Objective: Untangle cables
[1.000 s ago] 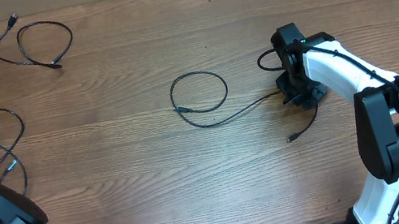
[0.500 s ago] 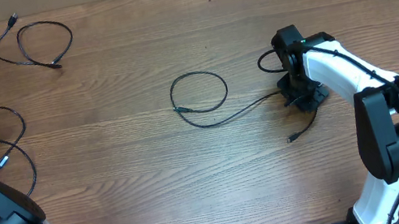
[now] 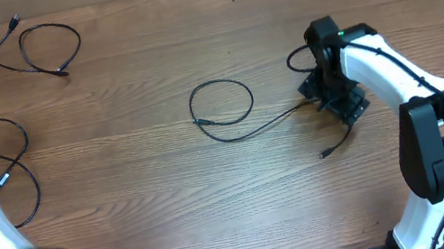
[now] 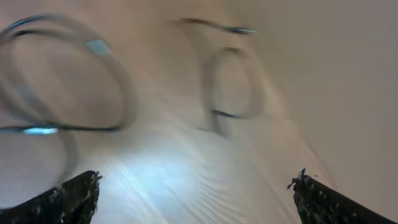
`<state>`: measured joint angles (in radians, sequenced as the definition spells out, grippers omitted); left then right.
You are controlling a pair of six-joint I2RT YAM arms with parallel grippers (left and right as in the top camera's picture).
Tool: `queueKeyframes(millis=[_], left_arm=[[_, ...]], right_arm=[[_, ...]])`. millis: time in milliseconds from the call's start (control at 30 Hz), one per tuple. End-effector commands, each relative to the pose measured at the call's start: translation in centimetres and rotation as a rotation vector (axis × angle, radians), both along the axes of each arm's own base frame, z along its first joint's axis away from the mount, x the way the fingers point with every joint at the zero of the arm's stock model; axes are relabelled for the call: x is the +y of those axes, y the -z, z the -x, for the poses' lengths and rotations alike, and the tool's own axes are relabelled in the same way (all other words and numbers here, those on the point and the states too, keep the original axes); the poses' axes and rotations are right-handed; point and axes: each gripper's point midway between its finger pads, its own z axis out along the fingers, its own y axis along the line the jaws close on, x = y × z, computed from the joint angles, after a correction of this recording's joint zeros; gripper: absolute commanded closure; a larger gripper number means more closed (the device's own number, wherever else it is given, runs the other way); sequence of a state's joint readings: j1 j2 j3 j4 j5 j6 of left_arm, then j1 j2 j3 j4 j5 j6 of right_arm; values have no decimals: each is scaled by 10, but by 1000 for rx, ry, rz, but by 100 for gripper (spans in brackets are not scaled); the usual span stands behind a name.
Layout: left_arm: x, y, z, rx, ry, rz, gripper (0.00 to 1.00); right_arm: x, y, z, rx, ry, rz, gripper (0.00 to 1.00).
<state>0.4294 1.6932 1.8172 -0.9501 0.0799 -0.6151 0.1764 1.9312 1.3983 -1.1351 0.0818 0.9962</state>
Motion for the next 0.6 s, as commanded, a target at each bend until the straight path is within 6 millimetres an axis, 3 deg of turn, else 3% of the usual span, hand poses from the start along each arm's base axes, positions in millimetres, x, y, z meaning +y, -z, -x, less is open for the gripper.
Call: queueKeyframes(millis=[0, 67, 267, 467, 567], left_arm=[[-57, -19, -14, -35, 183, -45, 1], [-92, -14, -23, -17, 290, -59, 0], [-186, 2, -30, 32, 549, -86, 0], [-286, 20, -21, 66, 938, -233, 0], [-332, 40, -13, 97, 1111, -288, 0]], right_arm=[[-2, -39, -17, -84, -22, -2, 6], [-10, -65, -13, -104, -19, 35, 0], [-24, -124, 12, -185, 1, 47, 0], [-48, -179, 44, -311, 68, 38, 0], [-58, -197, 62, -352, 100, 37, 0]])
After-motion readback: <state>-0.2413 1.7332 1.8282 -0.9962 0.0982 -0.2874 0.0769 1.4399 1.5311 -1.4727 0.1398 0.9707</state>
